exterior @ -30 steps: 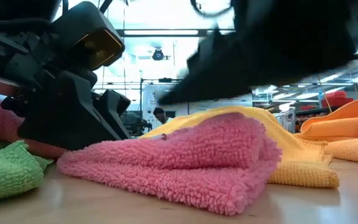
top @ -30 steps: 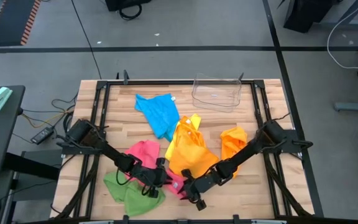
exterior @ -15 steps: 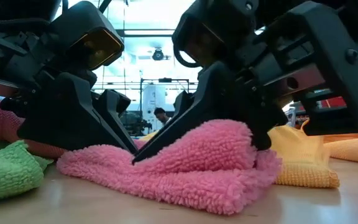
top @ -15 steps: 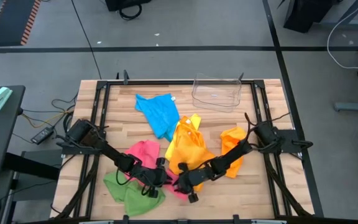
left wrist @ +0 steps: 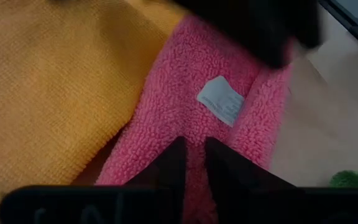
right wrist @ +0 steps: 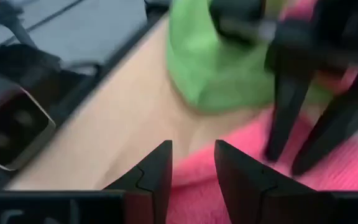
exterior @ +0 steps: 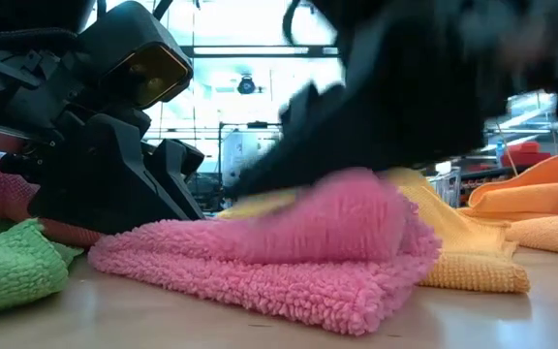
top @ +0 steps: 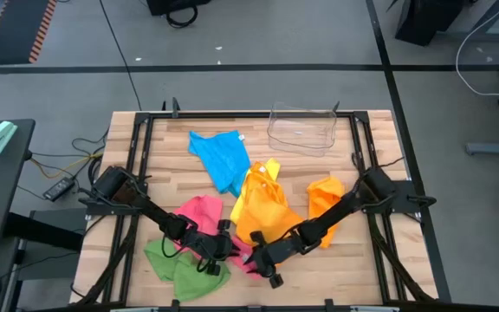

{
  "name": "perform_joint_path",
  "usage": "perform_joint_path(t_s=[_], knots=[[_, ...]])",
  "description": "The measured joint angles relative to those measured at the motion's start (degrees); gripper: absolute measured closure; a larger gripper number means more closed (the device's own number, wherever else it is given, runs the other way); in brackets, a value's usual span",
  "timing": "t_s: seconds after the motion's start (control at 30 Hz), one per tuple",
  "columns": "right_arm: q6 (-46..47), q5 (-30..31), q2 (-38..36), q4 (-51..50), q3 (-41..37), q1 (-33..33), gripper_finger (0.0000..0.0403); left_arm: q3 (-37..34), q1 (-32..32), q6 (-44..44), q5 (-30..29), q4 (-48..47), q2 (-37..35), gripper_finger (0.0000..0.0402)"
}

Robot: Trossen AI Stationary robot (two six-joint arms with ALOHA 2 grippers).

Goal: Fold microfiber towels
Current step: Fold the top pink microfiber cloth

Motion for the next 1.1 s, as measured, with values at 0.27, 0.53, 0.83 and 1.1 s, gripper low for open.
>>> perform_joint_path(t_s=[0.27, 0.53, 0.83, 1.1], knots=[[5.4, 0.6, 5.3, 2.0, 0.2, 0.6, 0.0274, 0.0, 0.0, 0.0, 0.0, 0.0, 0.0, 0.0325], [0.5, 1.7, -0.9, -1.3, -0.2, 2.5, 0.0274, 0.0, 0.0, -0.1, 0.0, 0.0, 0.0, 0.0332], [3.8, -0.7, 3.8, 0.3, 0.0, 3.4, 0.0274, 0.0, 0.0, -0.1, 0.0, 0.0, 0.0, 0.0323], [3.4, -0.1, 1.1, -2.3, -0.2, 3.7, 0.0274, 0.0, 0.0, -0.1, 0.0, 0.0, 0.0, 0.0332]])
